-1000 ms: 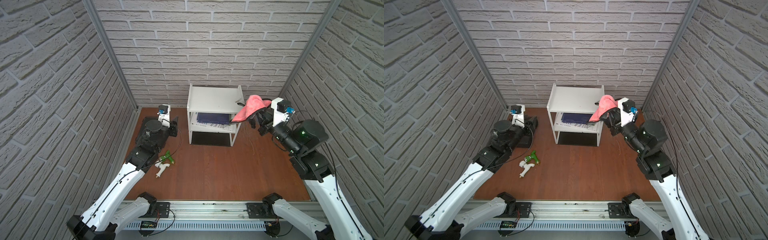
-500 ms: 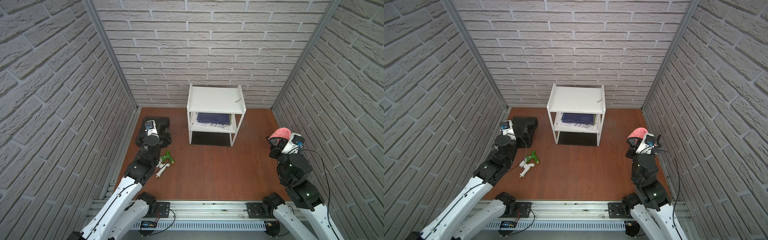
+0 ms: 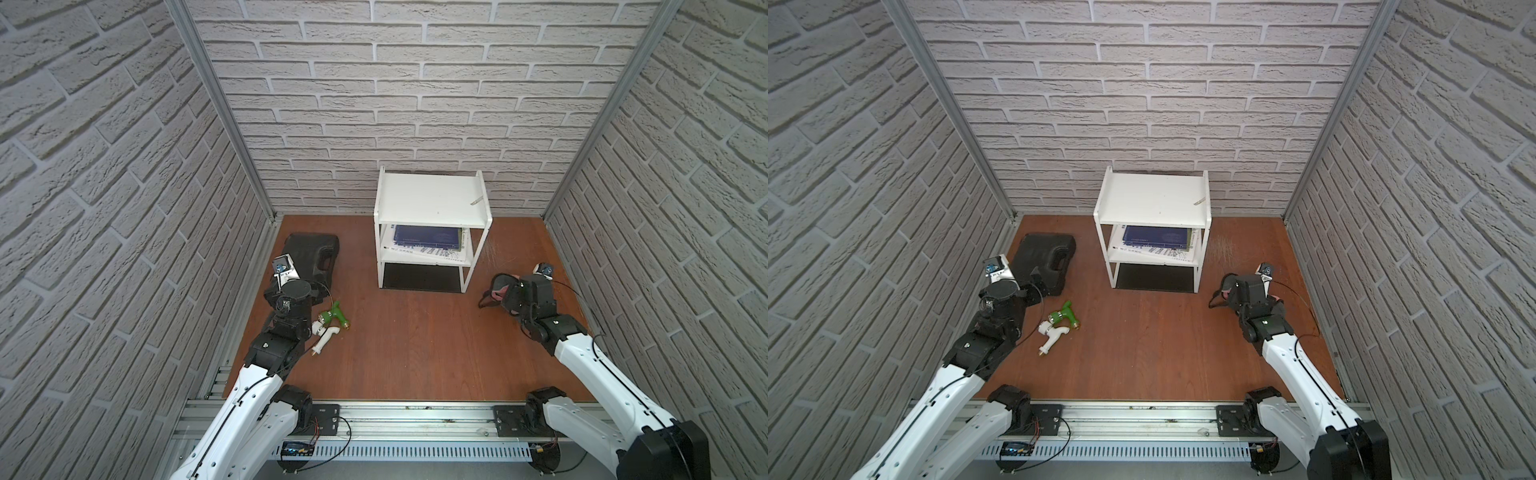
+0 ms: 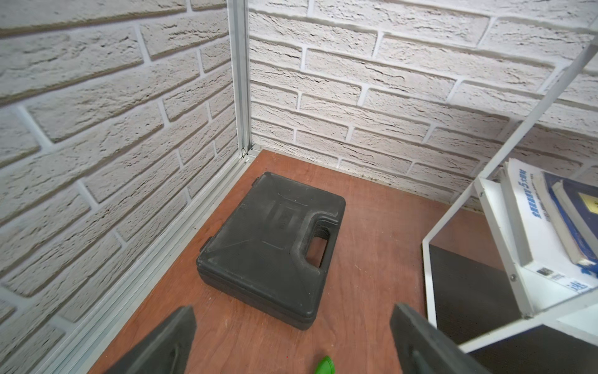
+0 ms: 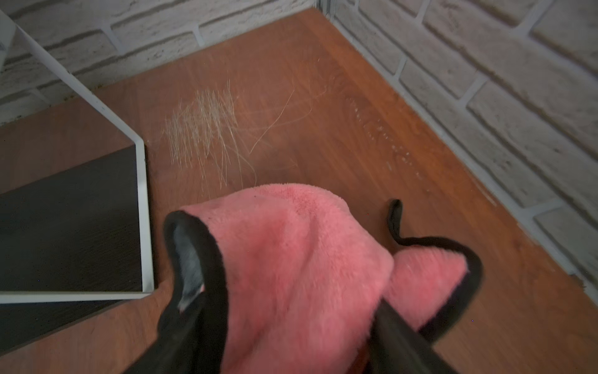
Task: Wipe the bookshelf clean with a cloth
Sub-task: Place the cleaning item at the center of the board, then reset both arms
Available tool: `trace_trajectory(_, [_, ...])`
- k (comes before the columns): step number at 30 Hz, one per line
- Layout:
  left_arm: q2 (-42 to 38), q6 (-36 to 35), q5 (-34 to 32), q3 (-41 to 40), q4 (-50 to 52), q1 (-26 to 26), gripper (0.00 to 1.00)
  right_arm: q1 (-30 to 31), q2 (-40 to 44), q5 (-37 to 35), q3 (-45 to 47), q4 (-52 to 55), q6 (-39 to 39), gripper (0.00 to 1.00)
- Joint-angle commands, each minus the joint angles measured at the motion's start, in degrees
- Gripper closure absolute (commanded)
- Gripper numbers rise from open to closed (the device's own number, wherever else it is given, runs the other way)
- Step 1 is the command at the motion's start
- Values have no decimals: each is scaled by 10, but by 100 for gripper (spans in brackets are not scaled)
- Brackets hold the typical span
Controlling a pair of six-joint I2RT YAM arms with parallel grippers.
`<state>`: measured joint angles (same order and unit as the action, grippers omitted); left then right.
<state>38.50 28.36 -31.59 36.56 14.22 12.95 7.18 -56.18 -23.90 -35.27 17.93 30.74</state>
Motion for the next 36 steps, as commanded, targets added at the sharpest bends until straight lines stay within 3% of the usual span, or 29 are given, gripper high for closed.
trace_trajectory(1, [-13,4,-10,-12,-4,-13,2,-21,11,70,3,4,41,1])
trace_trajectory(5, [-16,2,-21,-13,14,-35,2,-32,68,61,1,63,78,1])
trace_trajectory(11, [-5,8,-6,-40,-7,-63,2,-40,157,-53,11,141,113,1])
trace_trajectory(13, [12,6,-6,-52,-22,-74,2,-41,182,-81,30,111,95,1])
trace_trajectory(19, [85,-23,1,-96,-94,-113,2,-41,209,-94,131,-130,7,1])
trace_trajectory(24, [158,-120,48,-150,-259,-133,2,-42,132,-174,178,-300,-105,1])
trace_trajectory(27, [199,-160,78,-167,-347,-134,2,-43,50,-175,165,-325,-153,1])
trace_trajectory(36, [361,-246,173,-163,-529,-122,2,-43,-122,-143,160,-462,-152,1])
